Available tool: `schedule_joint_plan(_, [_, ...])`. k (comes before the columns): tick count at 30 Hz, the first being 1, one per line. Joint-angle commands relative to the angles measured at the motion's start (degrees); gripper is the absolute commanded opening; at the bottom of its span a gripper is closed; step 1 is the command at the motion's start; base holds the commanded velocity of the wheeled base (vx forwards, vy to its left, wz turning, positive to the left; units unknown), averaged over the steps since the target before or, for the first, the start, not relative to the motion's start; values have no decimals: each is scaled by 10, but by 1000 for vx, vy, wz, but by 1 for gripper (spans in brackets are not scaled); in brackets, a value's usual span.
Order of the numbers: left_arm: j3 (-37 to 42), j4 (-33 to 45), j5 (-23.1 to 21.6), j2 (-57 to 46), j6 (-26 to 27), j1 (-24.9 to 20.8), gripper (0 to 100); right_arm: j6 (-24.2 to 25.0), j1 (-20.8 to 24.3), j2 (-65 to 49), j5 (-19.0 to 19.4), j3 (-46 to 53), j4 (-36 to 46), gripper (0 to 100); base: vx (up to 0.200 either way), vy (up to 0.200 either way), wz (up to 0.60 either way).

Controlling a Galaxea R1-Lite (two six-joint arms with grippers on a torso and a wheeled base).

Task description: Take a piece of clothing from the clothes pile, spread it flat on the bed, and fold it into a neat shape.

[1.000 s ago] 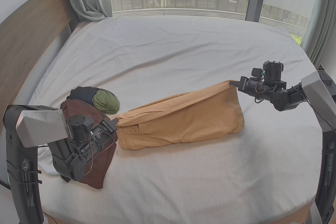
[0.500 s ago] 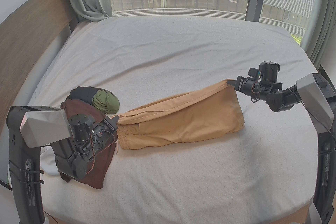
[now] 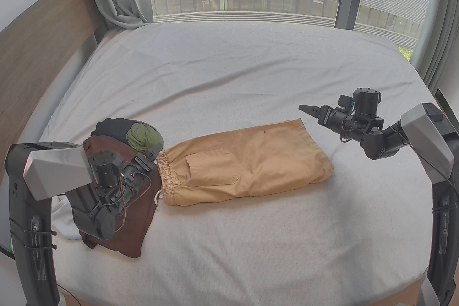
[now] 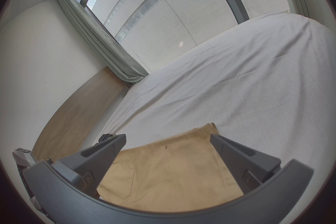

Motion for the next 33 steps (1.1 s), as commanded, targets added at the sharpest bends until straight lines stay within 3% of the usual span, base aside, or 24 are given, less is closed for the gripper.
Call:
schedule_joint_plan(1, [41,1,-2,-52,1,-5,100,-1,10,-64,2,80,-12,100,0,0,0])
schedule_joint_plan(11, [86,21,-41,-126,36,-12,100,3,14,-169,14,339,-143,100,0,0,0])
schedule_joint_plan(12, [96,21,-42,-137,62,-13,100,7,11,-170,23,388,-208,100,0,0,0])
schedule_joint_plan(17, [122,15,-41,-151,130,-19,100,33,11,-165,34,475,-306,100,0,0,0])
schedule_joint_plan(28, [155,-21,-16,-128,333,-7,100,32,17,-118,44,487,-334,100,0,0,0])
schedule_joint_plan(33, [170,-22,-18,-122,370,-6,100,33,15,-103,45,487,-329,100,0,0,0])
